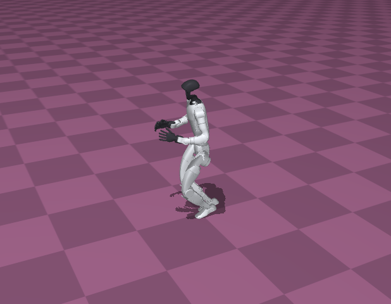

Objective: Run

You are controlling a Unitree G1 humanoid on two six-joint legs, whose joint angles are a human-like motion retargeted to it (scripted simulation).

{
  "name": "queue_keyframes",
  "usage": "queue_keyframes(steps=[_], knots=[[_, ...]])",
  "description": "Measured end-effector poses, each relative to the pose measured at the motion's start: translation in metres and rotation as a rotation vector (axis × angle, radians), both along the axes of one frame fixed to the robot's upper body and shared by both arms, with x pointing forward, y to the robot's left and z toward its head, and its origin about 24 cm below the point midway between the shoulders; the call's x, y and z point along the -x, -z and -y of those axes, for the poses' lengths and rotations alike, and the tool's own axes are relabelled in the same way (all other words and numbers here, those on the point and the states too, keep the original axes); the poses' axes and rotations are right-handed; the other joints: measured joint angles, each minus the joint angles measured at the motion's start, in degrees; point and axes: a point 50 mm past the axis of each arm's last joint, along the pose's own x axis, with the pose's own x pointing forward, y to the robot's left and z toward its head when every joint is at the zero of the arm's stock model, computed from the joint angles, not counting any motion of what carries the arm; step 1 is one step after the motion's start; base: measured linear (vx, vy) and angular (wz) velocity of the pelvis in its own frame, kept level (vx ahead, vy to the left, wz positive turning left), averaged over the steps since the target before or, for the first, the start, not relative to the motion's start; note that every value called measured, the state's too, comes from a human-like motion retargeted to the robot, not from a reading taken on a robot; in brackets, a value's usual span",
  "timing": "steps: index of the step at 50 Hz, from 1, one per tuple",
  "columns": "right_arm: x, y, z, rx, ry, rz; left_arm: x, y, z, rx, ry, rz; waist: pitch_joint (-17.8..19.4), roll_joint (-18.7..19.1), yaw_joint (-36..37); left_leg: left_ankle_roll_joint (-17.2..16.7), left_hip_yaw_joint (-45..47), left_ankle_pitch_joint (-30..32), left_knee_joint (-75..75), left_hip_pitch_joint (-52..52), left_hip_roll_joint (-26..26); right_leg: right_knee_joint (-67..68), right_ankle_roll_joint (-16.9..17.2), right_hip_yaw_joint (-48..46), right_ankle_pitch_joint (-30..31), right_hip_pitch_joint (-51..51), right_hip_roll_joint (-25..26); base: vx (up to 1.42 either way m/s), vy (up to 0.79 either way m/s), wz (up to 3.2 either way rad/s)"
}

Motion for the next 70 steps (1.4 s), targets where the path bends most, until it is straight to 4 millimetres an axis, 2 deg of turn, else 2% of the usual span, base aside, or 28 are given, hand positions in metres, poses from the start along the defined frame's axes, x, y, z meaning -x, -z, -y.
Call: queue_keyframes(steps=[2,6,8,10,12,15,17,20,24,27,29,32,35,38,40,43,45,48,50,52,56,58,60,63,65,66,68,70], knots=[[0.008,0.014,0.005,0.042,0.004,-0.054,-0.004,-0.015,0.004,0.024,-0.001,0.07,0.1,-1.5,-2.6,1.2,-0.3,-1.7,-5.0,3.0,-3.3,8.3,1.4,0.0,1.6,-2.9,-2.6,0.04,0.04,0.48],[0.02,0.029,0.017,0.14,0.02,-0.123,-0.013,-0.051,0.011,-0.022,0.011,0.254,1.0,-3.7,-6.3,4.1,-1.5,-11.6,-9.2,6.5,-7.5,24.4,3.0,0.1,-0.8,-8.3,-7.0,0.04,0.03,0.36],[0.021,0.032,0.023,0.177,0.03,-0.139,-0.019,-0.066,0.016,-0.043,0.016,0.321,1.6,-4.2,-7.1,5.2,-1.9,-14.2,-11.1,7.4,-8.8,27.9,2.9,0.4,-2.1,-10.5,-8.4,0.05,0.02,0.39],[0.022,0.036,0.025,0.184,0.035,-0.161,-0.022,-0.069,0.02,-0.035,0.027,0.329,1.4,-4.1,-7.3,5.5,-2.5,-13.5,-14.2,8.4,-9.7,26.4,2.1,0.4,-2.6,-11.7,-9.0,0.07,0.0,0.41],[0.02,0.035,0.021,0.173,0.018,-0.159,-0.022,-0.058,0.023,-0.018,0.042,0.278,0.5,-3.6,-7.1,4.6,-3.5,-9.6,-17.1,9.2,-10.0,20.0,1.2,0.3,-1.3,-11.2,-8.5,0.08,-0.03,0.43],[0.016,0.032,0.012,0.154,-0.024,-0.144,-0.018,-0.031,0.026,-0.018,0.065,0.155,-0.9,-2.2,-5.7,1.1,-4.8,-0.3,-16.1,8.1,-8.5,7.4,0.5,0.4,1.7,-8.4,-5.8,0.06,-0.06,0.4],[0.01,0.025,0.004,0.137,-0.055,-0.116,-0.015,-0.01,0.027,-0.037,0.085,0.052,-1.2,-0.7,-3.6,-0.3,-5.2,1.4,-8.8,5.7,-5.8,1.4,0.2,0.3,2.1,-5.8,-3.3,0.03,-0.06,0.29],[0.002,0.006,-0.007,0.132,-0.093,-0.031,-0.006,0.02,0.024,-0.068,0.102,-0.093,-1.2,0.5,-0.4,0.0,-4.7,-1.1,6.2,2.4,-1.4,-0.5,-1.4,-0.1,-3.5,-2.8,-1.2,0.02,-0.07,0.21],[-0.022,-0.033,-0.012,0.197,-0.098,0.13,-0.002,0.04,0.011,-0.128,0.085,-0.203,0.6,1.9,2.8,2.3,-5.7,-8.8,22.0,-2.4,3.4,1.7,-3.8,-0.8,-15.7,-1.3,1.4,0.04,-0.07,0.09],[-0.036,-0.058,-0.011,0.186,-0.074,0.207,-0.005,0.042,0.0,-0.138,0.065,-0.226,2.0,2.6,4.3,4.1,-5.7,-11.1,23.3,-5.6,5.0,0.6,-4.1,-1.3,-17.0,-0.4,2.4,0.1,-0.06,0.09],[-0.035,-0.06,-0.009,0.133,-0.064,0.203,-0.003,0.042,-0.004,-0.11,0.06,-0.235,1.3,2.6,5.2,4.5,-4.8,-9.8,18.4,-6.6,5.0,-2.4,-3.9,-1.3,-14.1,0.7,2.3,0.16,-0.03,0.09],[-0.027,-0.045,-0.005,0.05,-0.055,0.14,0.003,0.044,-0.005,-0.066,0.054,-0.243,-1.0,2.2,6.0,3.7,-3.3,-5.5,6.5,-5.9,3.4,-7.8,-3.1,-0.9,-6.4,2.4,1.9,0.19,0.0,0.1],[-0.018,-0.025,-0.003,0.011,-0.051,0.062,0.008,0.047,-0.003,-0.036,0.048,-0.251,-3.3,1.0,4.9,2.4,-2.3,0.4,-6.1,-3.8,-0.3,-9.1,-0.3,0.6,3.7,2.2,0.9,0.18,0.03,0.26],[-0.011,-0.01,-0.002,0.014,-0.055,0.009,0.009,0.045,0.002,-0.032,0.062,-0.241,-4.0,-0.4,2.6,2.2,-1.9,3.8,-12.9,-1.1,-4.4,-3.9,1.5,1.1,6.4,1.0,-1.5,0.14,0.04,0.35],[-0.005,0.001,-0.003,0.022,-0.065,-0.034,0.01,0.042,0.006,-0.042,0.078,-0.226,-3.9,-0.9,1.1,2.8,-2.2,1.9,-11.3,-0.4,-5.8,2.5,2.0,0.9,5.4,0.2,-2.6,0.11,0.04,0.16],[0.003,0.013,-0.001,0.064,-0.079,-0.089,0.006,0.033,0.012,-0.093,0.106,-0.172,-3.0,-2.1,-1.2,4.5,-2.9,-6.5,-7.3,0.9,-7.8,14.1,2.5,0.5,1.9,-1.2,-5.1,0.11,0.05,0.04],[0.006,0.021,0.001,0.111,-0.077,-0.123,0.0,0.024,0.014,-0.145,0.121,-0.12,-1.9,-3.0,-2.7,5.8,-2.9,-12.6,-4.9,1.7,-8.7,21.6,2.9,0.5,-0.2,-2.8,-6.8,0.1,0.04,0.0],[0.008,0.029,0.009,0.183,-0.05,-0.149,-0.015,0.006,0.017,-0.203,0.118,-0.03,-0.3,-3.5,-4.2,6.9,-2.6,-16.8,-5.6,3.2,-9.4,27.3,2.1,1.0,-2.7,-6.4,-8.1,0.1,0.03,0.0],[0.011,0.033,0.013,0.201,-0.033,-0.162,-0.02,0.0,0.019,-0.19,0.102,-0.004,-0.5,-3.2,-4.9,7.1,-2.8,-16.2,-8.4,4.4,-9.8,26.5,1.1,1.0,-3.3,-8.6,-8.4,0.11,0.02,-0.02],[0.015,0.035,0.015,0.2,-0.023,-0.165,-0.02,0.003,0.018,-0.143,0.079,-0.014,-1.6,-2.7,-5.2,6.3,-3.6,-12.6,-12.2,5.9,-10.3,21.4,0.2,0.8,-2.2,-9.5,-7.9,0.12,0.0,0.01],[0.017,0.037,0.014,0.186,-0.022,-0.17,-0.013,0.018,0.016,-0.074,0.052,-0.084,-4.0,-1.6,-4.2,1.8,-4.7,2.0,-14.7,6.3,-8.9,6.6,-0.9,0.8,3.3,-7.8,-4.8,0.08,-0.03,0.02],[0.014,0.034,0.012,0.176,-0.031,-0.161,-0.01,0.027,0.014,-0.058,0.052,-0.135,-4.3,-0.8,-2.4,0.4,-5.0,4.4,-9.6,4.9,-6.7,1.2,-1.3,0.7,4.9,-5.8,-2.7,0.0,0.0,0.0],[0.009,0.026,0.01,0.163,-0.036,-0.128,-0.006,0.034,0.011,-0.046,0.055,-0.179,-4.3,-0.1,-0.3,0.3,-4.5,3.4,-1.7,3.4,-4.0,-1.1,-1.6,0.4,4.0,-3.6,-1.2,0.0,0.0,0.0],[-0.001,0.007,0.009,0.171,-0.034,-0.051,-0.001,0.042,0.005,-0.045,0.05,-0.227,-3.9,0.1,2.3,1.9,-3.7,-2.8,11.6,1.1,0.0,0.7,-3.1,-0.2,-5.0,-1.7,-0.3,0.0,0.0,0.0],[-0.013,-0.01,0.011,0.19,-0.02,0.013,0.0,0.041,-0.002,-0.066,0.042,-0.235,-2.7,0.6,3.6,3.1,-3.9,-7.8,18.5,-0.5,2.4,2.7,-4.4,-0.8,-12.7,-1.0,0.5,0.0,0.0,0.0],[-0.02,-0.02,0.013,0.188,-0.002,0.044,-0.002,0.038,-0.006,-0.081,0.035,-0.224,-1.8,0.9,4.0,3.6,-4.0,-9.3,20.1,-1.1,3.1,3.1,-4.4,-0.9,-14.4,-0.7,1.0,0.06,-0.04,-0.1],[-0.029,-0.031,0.017,0.155,0.034,0.075,-0.003,0.035,-0.012,-0.088,0.029,-0.216,-0.8,1.4,4.7,4.6,-4.0,-10.6,20.4,-1.5,3.9,2.7,-4.4,-1.1,-15.1,0.1,1.5,0.08,-0.03,-0.08],[-0.029,-0.028,0.02,0.106,0.061,0.061,0.0,0.035,-0.015,-0.07,0.03,-0.227,-1.3,1.5,5.3,4.8,-3.4,-8.4,16.4,-0.8,4.0,0.0,-4.6,-1.4,-12.8,1.4,1.3,0.12,-0.01,-0.07]])
